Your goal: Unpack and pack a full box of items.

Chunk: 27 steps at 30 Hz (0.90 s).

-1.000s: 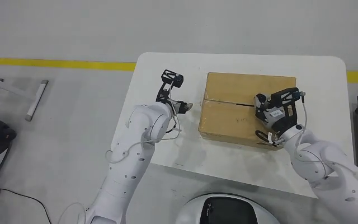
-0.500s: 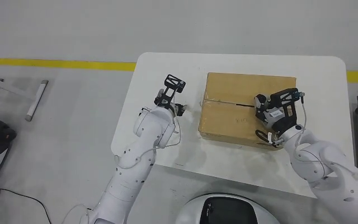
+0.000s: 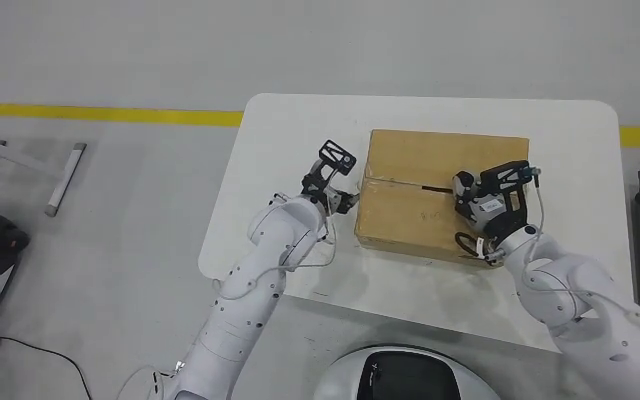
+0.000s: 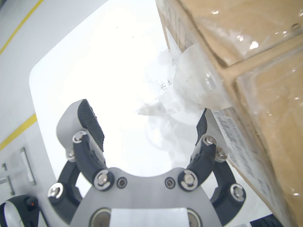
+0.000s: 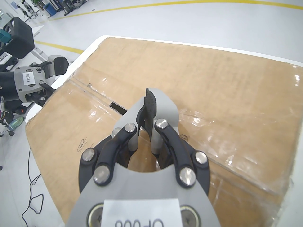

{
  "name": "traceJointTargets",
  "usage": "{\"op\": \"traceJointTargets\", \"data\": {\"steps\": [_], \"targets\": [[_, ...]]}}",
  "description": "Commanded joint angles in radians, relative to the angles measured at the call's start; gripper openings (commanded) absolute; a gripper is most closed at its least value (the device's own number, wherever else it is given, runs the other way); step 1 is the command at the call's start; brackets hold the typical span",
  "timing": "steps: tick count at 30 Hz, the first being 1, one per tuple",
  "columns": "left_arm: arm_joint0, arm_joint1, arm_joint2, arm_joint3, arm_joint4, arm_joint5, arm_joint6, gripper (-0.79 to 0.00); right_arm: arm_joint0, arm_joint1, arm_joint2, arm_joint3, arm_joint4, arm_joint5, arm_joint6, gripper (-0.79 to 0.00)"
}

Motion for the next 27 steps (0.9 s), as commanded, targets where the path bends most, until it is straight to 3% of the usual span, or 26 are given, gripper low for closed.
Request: {"op": "traceJointTargets", "data": {"steps": [1,9,15,20,27], "targets": [[0.001,-0.001,-0.007,-0.008,-0.004,0.007,0.026,0.000,0.001,-0.002,-0.001,0.001,-0.003,0.002,0.000,-0.785],[0.018,-0.003,-0.062,-0.052,-0.030,0.069,0.098,0.000,0.005,-0.012,-0.009,0.004,-0.011,0.005,0.000,-0.785],[0.026,-0.004,-0.085,-0.093,-0.059,0.067,0.105,0.000,0.008,-0.019,-0.010,0.005,-0.017,0.007,-0.001,-0.785],[0.015,-0.011,-0.068,-0.108,-0.073,0.061,0.094,0.000,-0.003,-0.023,0.017,-0.015,-0.003,0.014,-0.018,-0.785],[-0.067,-0.037,0.010,-0.088,-0.060,0.055,0.101,0.000,-0.059,-0.022,0.127,-0.065,0.052,0.013,-0.051,-0.785]]}}
